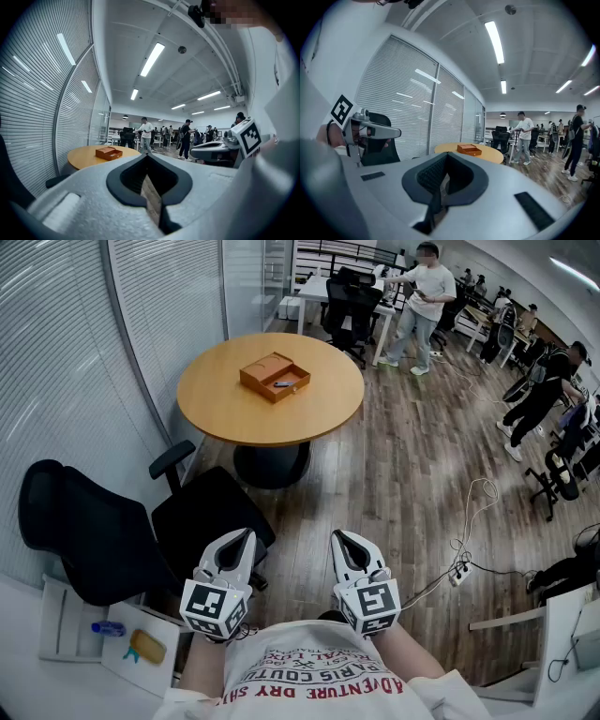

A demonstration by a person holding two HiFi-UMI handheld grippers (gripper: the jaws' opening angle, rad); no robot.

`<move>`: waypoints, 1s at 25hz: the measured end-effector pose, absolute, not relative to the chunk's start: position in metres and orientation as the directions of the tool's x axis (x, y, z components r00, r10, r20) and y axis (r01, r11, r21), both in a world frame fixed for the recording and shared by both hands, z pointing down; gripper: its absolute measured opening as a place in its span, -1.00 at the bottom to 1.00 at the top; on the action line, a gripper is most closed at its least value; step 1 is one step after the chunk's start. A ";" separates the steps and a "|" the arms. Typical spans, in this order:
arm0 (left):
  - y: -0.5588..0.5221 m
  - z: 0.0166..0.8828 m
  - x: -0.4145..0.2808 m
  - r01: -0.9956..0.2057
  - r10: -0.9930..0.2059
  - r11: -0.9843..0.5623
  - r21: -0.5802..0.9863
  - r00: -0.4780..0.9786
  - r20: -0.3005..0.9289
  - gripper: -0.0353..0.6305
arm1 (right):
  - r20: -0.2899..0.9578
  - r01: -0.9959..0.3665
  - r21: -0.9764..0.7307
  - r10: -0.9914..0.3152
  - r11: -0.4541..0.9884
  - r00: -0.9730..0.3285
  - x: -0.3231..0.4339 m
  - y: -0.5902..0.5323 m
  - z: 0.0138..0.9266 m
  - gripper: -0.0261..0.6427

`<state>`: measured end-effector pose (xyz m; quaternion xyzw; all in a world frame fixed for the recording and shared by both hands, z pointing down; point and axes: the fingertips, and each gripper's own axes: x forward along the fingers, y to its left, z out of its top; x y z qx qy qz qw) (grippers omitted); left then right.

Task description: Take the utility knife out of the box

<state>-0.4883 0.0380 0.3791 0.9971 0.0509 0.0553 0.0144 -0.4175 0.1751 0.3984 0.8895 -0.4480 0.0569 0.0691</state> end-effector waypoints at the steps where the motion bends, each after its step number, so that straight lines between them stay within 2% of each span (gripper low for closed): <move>1: 0.038 0.380 -0.487 0.102 0.106 -0.994 0.035 0.988 0.109 -0.91 | 0.164 -0.805 0.073 -0.789 -0.589 0.592 -0.416 0.174 0.399 -0.90; 19: 0.016 0.389 -0.465 0.093 0.103 -0.992 0.088 0.986 0.129 -0.91 | 0.191 -0.787 0.039 -0.769 -0.615 0.610 -0.384 0.158 0.403 -0.90; 25: 0.012 0.405 -0.439 0.076 0.092 -0.991 0.110 0.984 0.151 -0.91 | 0.203 -0.793 0.037 -0.772 -0.608 0.602 -0.357 0.157 0.413 -0.90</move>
